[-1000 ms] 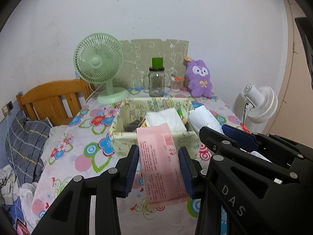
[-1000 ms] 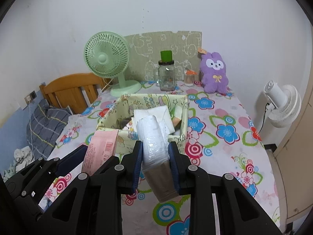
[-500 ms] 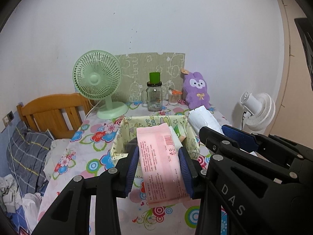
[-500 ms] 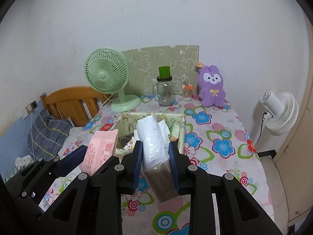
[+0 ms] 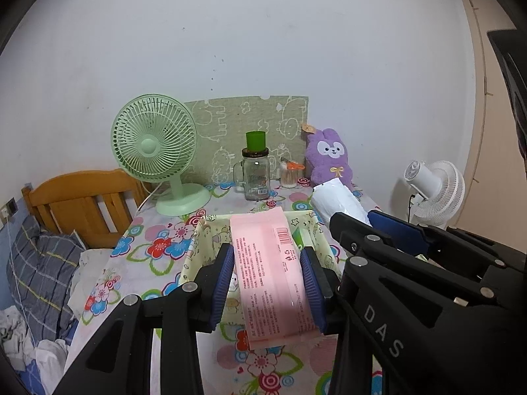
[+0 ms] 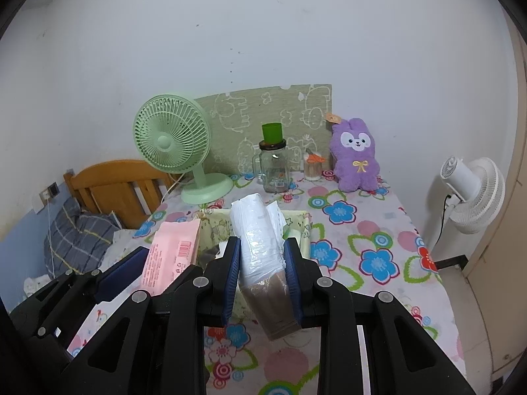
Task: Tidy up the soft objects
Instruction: 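Lift both held items and carry them over the fabric box, then open the left tool to drop the pink slip while the right tool releases the roll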
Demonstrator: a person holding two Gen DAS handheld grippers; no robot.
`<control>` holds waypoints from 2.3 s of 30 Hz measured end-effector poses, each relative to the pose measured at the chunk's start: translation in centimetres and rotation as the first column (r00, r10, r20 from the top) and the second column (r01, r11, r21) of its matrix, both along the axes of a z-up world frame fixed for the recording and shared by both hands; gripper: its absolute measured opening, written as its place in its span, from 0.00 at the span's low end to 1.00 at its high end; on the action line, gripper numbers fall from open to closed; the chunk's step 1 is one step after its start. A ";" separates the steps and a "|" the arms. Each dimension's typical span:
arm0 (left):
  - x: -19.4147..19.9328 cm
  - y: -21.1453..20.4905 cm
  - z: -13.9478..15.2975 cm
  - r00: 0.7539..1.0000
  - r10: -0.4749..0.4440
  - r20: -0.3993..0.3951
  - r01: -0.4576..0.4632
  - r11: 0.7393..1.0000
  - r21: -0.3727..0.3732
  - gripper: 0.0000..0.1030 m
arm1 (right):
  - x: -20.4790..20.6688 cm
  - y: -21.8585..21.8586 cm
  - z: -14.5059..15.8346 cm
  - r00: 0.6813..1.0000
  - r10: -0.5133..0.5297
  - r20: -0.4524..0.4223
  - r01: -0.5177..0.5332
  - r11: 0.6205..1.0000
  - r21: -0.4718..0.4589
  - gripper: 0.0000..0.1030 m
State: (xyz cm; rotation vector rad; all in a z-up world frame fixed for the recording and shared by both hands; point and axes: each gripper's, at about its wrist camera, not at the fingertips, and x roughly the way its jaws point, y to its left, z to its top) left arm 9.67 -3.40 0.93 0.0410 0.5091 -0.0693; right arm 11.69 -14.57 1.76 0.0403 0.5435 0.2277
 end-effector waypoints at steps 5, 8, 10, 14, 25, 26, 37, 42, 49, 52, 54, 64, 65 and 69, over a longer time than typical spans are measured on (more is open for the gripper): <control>1.4 0.3 -0.9 1.000 0.004 0.009 -0.004 1.000 0.002 0.41 | 1.6 0.4 -1.0 1.000 0.012 0.004 -0.012 1.000 0.007 0.29; 2.2 0.7 -1.5 1.000 0.011 0.014 -0.011 1.000 0.008 0.41 | 2.5 0.7 -1.7 1.000 0.020 0.009 -0.020 1.000 0.014 0.29; 2.8 0.9 -1.8 1.000 0.013 0.014 -0.013 1.000 0.011 0.41 | 3.2 1.0 -2.1 1.000 0.023 0.009 -0.023 1.000 0.017 0.29; 4.0 1.2 -2.3 1.000 0.002 0.015 -0.002 1.000 0.009 0.41 | 4.4 1.2 -2.7 1.000 0.012 0.014 -0.012 1.000 0.022 0.29; 7.4 2.3 -4.4 0.999 0.035 -0.025 -0.035 0.999 -0.010 0.43 | 8.4 1.9 -5.1 0.998 0.036 -0.047 -0.032 0.995 0.090 0.29; 7.6 2.3 -4.5 0.999 0.039 -0.030 -0.039 0.999 -0.009 0.43 | 8.7 2.0 -5.2 0.998 0.033 -0.051 -0.028 0.996 0.084 0.29; 9.7 3.2 -6.2 0.996 0.061 -0.070 -0.062 0.998 -0.013 0.66 | 11.2 3.3 -6.8 0.995 0.012 -0.096 -0.009 1.000 0.025 0.29; 9.8 3.5 -6.6 0.994 0.061 -0.088 -0.062 0.998 -0.002 0.78 | 11.5 3.6 -7.4 0.993 0.032 -0.116 -0.030 0.999 0.022 0.29; 9.8 3.5 -7.3 0.991 0.065 -0.116 -0.062 0.998 0.029 0.83 | 11.9 4.2 -8.0 0.988 0.051 -0.148 -0.053 0.999 -0.007 0.32; 9.4 3.3 -7.6 0.991 0.067 -0.113 -0.061 0.997 0.056 0.82 | 11.8 4.0 -8.2 0.986 0.051 -0.158 -0.053 0.999 -0.007 0.46; 9.2 3.2 -7.7 0.991 0.070 -0.110 -0.062 0.996 0.071 0.80 | 11.6 3.8 -8.2 0.989 0.040 -0.142 -0.042 0.999 -0.009 0.67; 9.6 2.7 -8.4 0.987 0.048 -0.155 -0.039 0.997 0.061 0.39 | 10.8 2.6 -8.0 0.992 0.019 -0.127 -0.021 1.000 -0.016 0.71; 9.6 2.6 -8.5 0.987 0.048 -0.154 -0.039 0.997 0.060 0.39 | 10.8 2.6 -8.0 0.992 0.019 -0.127 -0.021 1.000 -0.016 0.71; 10.1 2.6 -8.5 0.986 0.052 -0.161 -0.043 0.997 0.061 0.39 | 10.7 2.3 -7.9 0.992 0.014 -0.129 -0.016 1.000 -0.014 0.71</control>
